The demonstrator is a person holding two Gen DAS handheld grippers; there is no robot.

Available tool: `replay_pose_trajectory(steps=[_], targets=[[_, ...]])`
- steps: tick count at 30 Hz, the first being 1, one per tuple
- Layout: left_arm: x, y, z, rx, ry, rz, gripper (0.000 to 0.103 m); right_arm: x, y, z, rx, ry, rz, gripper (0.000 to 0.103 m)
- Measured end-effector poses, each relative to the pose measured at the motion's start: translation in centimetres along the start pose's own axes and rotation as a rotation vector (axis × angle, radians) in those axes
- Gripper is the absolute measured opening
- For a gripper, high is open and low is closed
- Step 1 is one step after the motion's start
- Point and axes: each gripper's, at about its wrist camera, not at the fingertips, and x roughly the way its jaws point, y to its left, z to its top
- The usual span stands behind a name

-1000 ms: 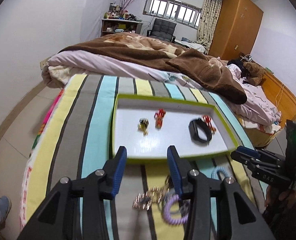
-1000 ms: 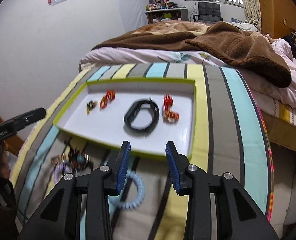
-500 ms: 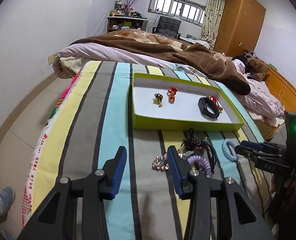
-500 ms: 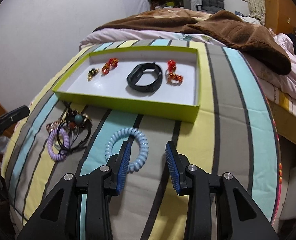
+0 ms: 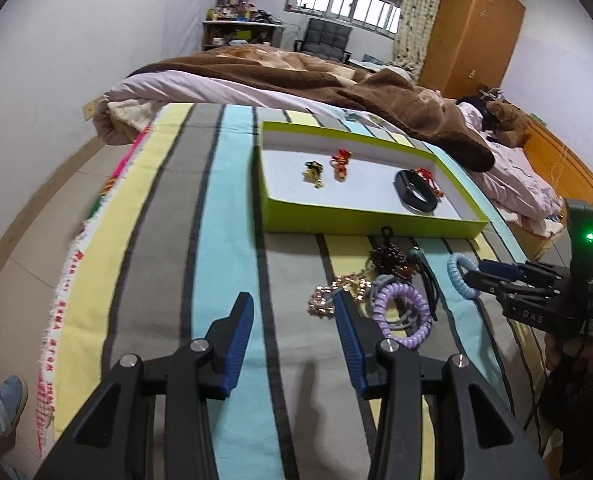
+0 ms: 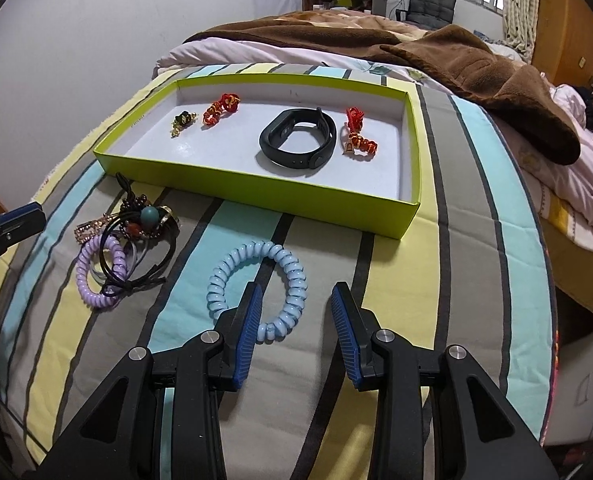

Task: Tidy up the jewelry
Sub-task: 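Move the right tool to the blue coiled hair tie and grasp it, then grasp the gold pearl pendant with the left tool while the right holds the blue coil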

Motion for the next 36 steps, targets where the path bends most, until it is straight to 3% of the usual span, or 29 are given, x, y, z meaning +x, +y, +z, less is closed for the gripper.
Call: replay_pose_trajectory(steps=[2, 4, 7, 12, 24, 36], targets=[[0.1, -0.3, 0.0, 0.014, 0.004, -0.010, 0.044, -0.1, 0.1, 0.0, -0.005, 0.001, -0.011, 0.034], [0.2, -0.5, 0.0, 0.019, 0.008, -0.010, 0.044, -0.1, 0.1, 0.0, -0.008, 0.003, -0.021, 0.019], [0.7, -0.6, 0.3, 0.033, 0.023, -0.016, 0.044, -0.1, 0.1, 0.0, -0.009, 0.008, -0.023, 0.011], [1.6, -1.1, 0.4, 0.068, 0.053, -0.028, 0.044, -0.3, -0.3, -0.1, 0.019, -0.004, -0.028, 0.010], [4.0, -3.2, 0.5, 0.249, 0.121, 0.040, 0.044, -2.1, -2.3, -0.6, 0.118, -0.052, 0.008, 0.010], [5.5, -4.1, 1.4, 0.307, 0.128, 0.022, 0.044, -2.2, -2.6, -0.4, 0.136, -0.065, 0.026, 0.010]])
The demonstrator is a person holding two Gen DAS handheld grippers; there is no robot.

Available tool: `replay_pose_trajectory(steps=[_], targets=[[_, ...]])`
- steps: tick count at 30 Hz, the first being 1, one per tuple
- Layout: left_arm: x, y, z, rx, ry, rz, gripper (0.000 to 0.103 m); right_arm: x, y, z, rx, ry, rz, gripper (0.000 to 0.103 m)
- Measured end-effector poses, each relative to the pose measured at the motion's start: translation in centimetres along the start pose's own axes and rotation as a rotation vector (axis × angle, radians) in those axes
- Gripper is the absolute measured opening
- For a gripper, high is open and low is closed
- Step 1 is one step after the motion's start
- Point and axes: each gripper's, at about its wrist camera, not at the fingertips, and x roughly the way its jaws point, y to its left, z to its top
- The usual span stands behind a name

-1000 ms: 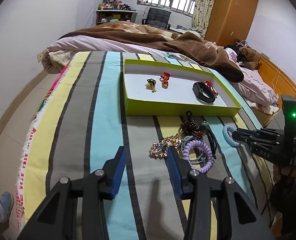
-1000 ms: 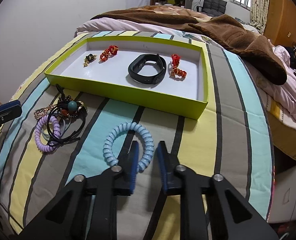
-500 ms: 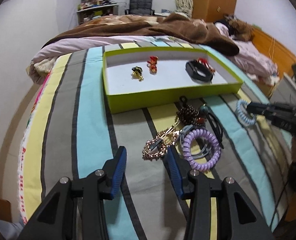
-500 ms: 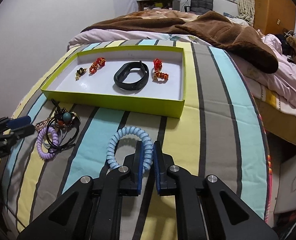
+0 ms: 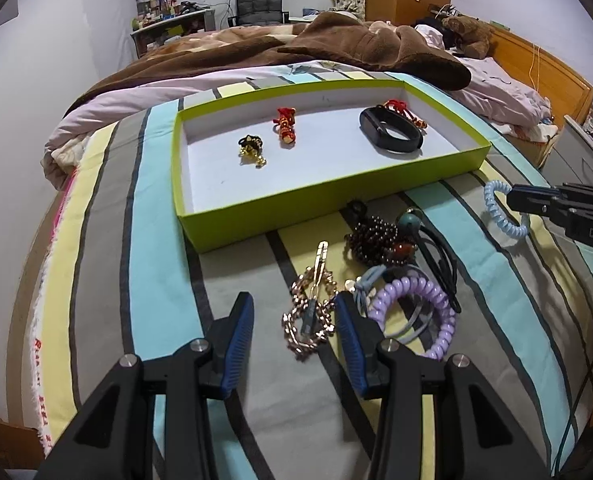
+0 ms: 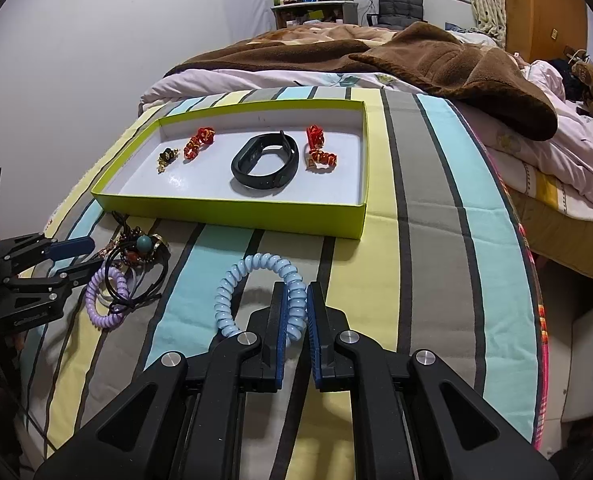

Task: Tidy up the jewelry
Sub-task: 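Grasp the gold pearl pendant with the left tool while the right holds the blue coil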

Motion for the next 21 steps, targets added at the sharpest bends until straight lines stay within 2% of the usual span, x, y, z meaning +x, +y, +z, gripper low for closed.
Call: replay_pose_trajectory(steps=[8, 13, 21], targets=[[0.03, -0.08, -0.04, -0.007, -0.014, 0.006, 0.043, 0.07, -0.09, -0.04, 0.001, -0.001, 0.002, 0.010], [-0.09, -0.11, -0.09, -0.010, -0.017, 0.007, 0.031, 0.09, -0.09, -0.02, 0.003, 0.000, 0.001, 0.010], [-0.31, 0.12, -0.22, -0.027, -0.027, 0.002, 0.025, 0.03, -0.01, 0.05, 0.004, -0.003, 0.002, 0.010]])
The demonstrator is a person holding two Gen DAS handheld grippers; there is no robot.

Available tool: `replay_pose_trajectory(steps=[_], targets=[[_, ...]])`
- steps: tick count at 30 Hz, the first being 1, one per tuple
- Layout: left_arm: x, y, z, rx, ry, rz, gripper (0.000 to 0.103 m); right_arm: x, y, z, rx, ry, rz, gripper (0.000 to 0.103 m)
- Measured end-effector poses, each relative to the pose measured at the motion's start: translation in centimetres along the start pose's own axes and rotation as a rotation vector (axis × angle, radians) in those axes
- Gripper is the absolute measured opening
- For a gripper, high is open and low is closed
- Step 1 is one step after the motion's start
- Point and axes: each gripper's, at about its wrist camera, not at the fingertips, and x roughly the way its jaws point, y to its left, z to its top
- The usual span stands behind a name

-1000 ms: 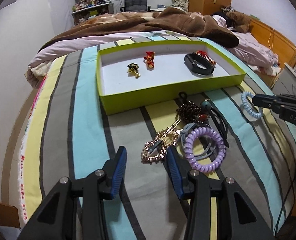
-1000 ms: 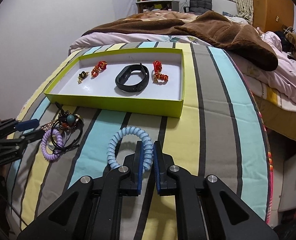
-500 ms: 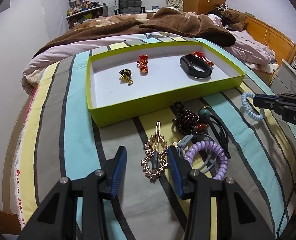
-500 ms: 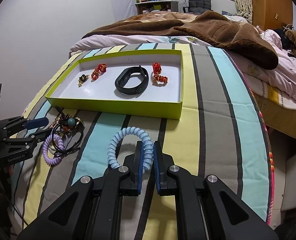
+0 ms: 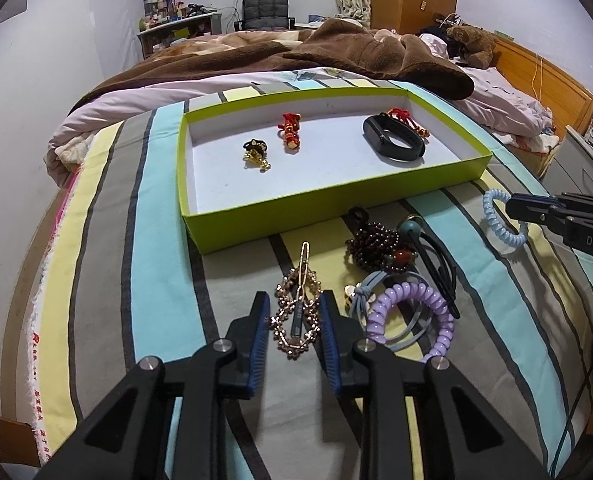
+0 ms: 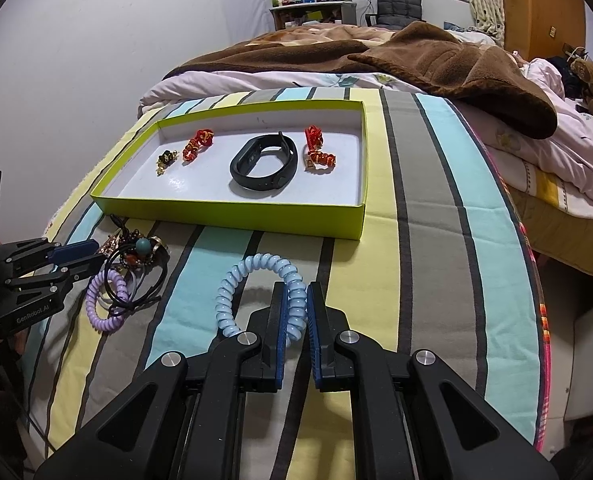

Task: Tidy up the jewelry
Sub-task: 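Grasp the gold pearl pendant with the left tool while the right holds the blue coil, then carry the gold pendant and blue coil into the box and open both tools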

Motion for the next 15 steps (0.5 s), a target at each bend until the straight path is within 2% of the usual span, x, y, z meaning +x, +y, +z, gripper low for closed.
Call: replay_pose_trajectory(steps=[15], targets=[[-0.63, 0.53, -0.22, -0.022, -0.015, 0.028, 0.025, -0.31, 0.05, -0.09, 0.002, -0.007, 0.000, 0.010]])
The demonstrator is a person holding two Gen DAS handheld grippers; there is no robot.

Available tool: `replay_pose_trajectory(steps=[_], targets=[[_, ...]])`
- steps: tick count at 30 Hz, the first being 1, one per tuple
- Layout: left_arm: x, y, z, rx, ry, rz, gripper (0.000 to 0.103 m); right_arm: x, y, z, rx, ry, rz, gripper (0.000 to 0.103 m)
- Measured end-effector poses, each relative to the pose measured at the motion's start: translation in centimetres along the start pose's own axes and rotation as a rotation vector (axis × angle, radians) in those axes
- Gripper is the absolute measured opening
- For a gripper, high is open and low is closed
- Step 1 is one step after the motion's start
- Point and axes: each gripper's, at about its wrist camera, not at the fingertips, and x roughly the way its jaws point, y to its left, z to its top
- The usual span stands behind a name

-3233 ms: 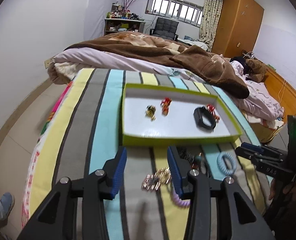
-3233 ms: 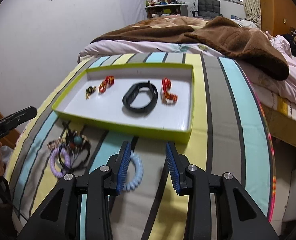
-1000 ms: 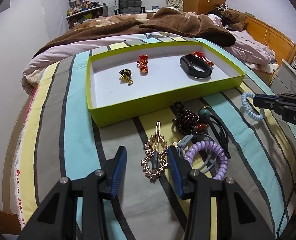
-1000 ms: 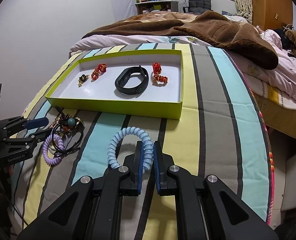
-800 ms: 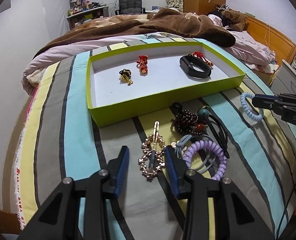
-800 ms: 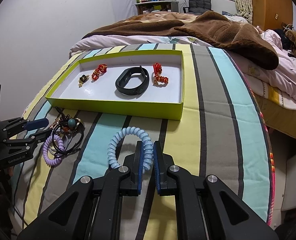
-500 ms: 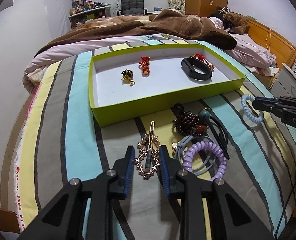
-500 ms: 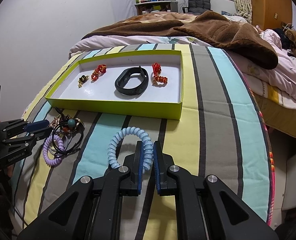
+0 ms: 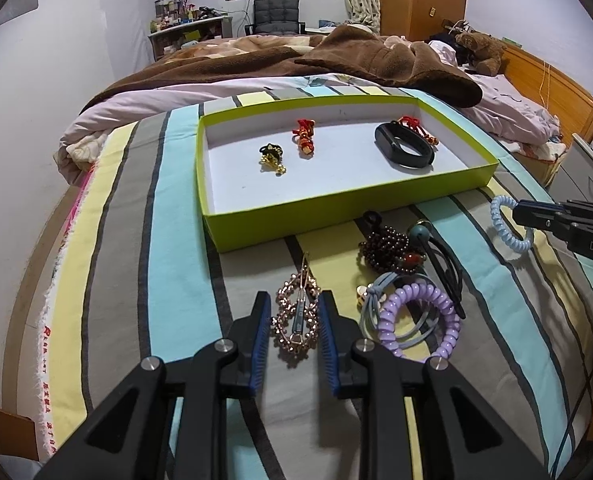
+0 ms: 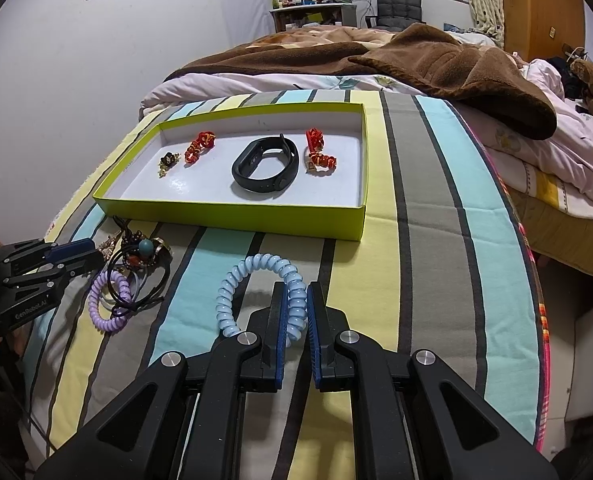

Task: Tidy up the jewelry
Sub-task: 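Carry the gold pendant and blue coil into the box and open both tools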

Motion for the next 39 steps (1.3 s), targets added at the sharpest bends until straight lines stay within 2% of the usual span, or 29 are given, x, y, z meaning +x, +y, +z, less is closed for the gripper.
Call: replay_pose_trajectory(steps=[24, 32, 39], targets=[[-3.2, 1.5, 0.3, -0.060, -0.097, 0.025, 0.025, -1.6, 0.9, 1.1, -0.012, -0.055, 0.027, 0.010], [-4.4, 1.3, 2.4, -0.038, -0.139, 0.029, 0.025, -2.0, 2.2, 4.0, -0.034, -0.093, 0.053, 0.010], [-3.3, 1.6, 4.5, -0.039, -0.143, 0.017, 0.025, -0.5, 3.8, 6.7, -0.067, -0.088, 0.062, 0.010]])
